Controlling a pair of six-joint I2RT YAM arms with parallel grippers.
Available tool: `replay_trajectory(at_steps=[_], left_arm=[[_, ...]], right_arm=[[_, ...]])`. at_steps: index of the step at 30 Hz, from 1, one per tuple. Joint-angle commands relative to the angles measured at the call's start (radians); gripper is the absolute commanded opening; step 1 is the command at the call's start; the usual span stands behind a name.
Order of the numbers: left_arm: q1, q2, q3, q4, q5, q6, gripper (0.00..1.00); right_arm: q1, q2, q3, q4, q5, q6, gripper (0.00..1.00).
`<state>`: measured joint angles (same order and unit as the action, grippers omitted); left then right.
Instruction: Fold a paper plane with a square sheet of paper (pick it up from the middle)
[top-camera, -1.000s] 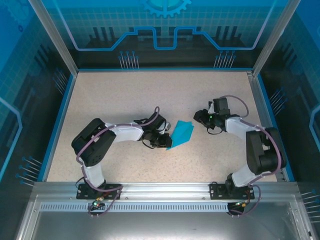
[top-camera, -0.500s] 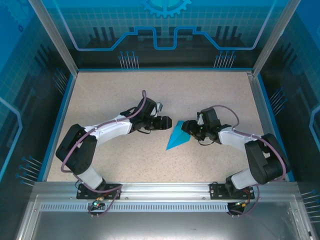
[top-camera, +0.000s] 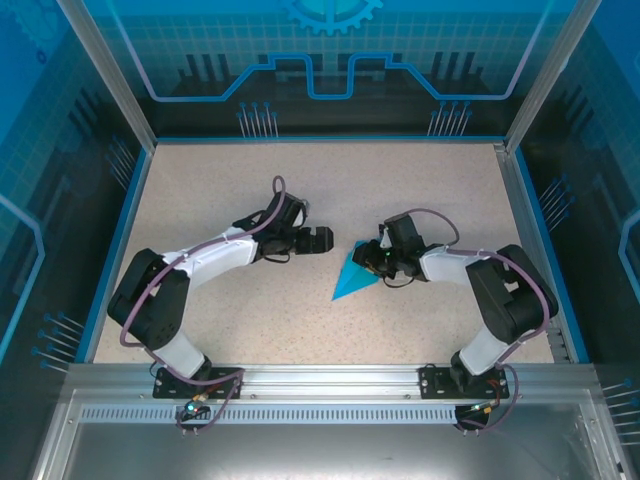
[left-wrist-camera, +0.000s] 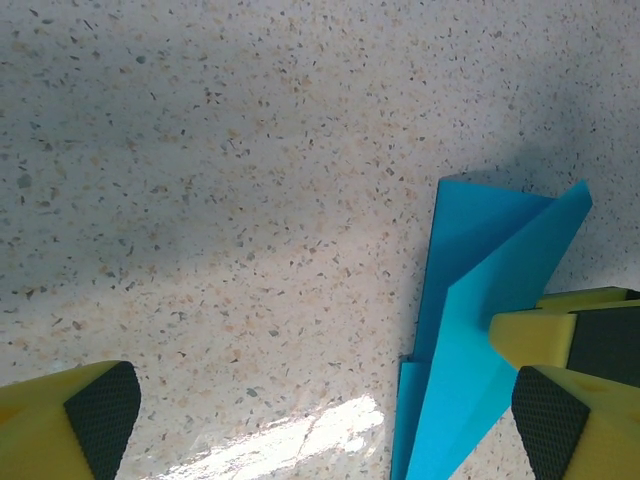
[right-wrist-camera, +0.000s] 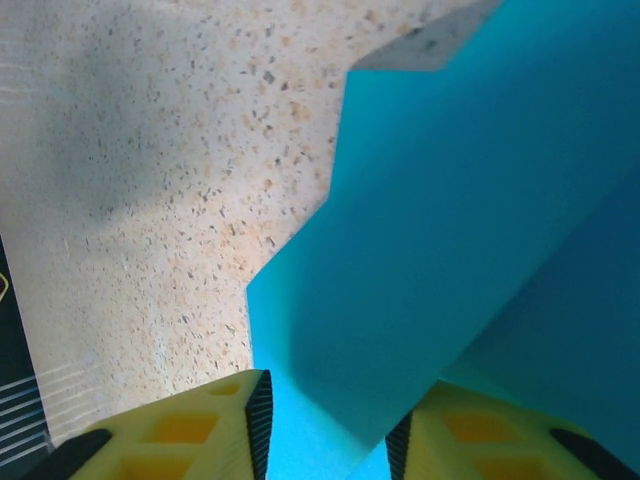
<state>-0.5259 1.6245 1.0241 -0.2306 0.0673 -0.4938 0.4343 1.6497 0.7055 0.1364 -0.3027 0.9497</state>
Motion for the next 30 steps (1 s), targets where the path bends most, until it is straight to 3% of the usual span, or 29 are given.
replay_trajectory(at_steps=[1,6,9,14,22,30], left_arm=[[0.032,-0.036,0.005,-0.022,0.027,0.015,0.98],[0.095,-0.047,-0.018,0.002,0.155,-0.028,0.98],[0.133,-0.055,-0.055,0.060,0.272,-0.081,0.98],[0.171,-0.041,-0.062,0.114,0.458,-0.151,0.98],[0.176,-0.035,-0.079,0.377,0.698,-0.288,0.99],[0.156,-0.029,-0.111,0.508,0.770,-0.376,0.98]], right_arm=[[0.016,0.033,0.015,0.078,-0.033,0.006,0.29],[0.016,0.039,-0.003,0.166,-0.032,0.027,0.14],[0.014,0.015,-0.003,0.194,-0.043,0.035,0.11],[-0.011,-0.062,0.029,0.223,-0.125,0.034,0.10],[-0.069,-0.097,0.127,0.251,-0.297,0.085,0.12],[-0.075,-0.097,0.168,0.304,-0.369,0.164,0.12]])
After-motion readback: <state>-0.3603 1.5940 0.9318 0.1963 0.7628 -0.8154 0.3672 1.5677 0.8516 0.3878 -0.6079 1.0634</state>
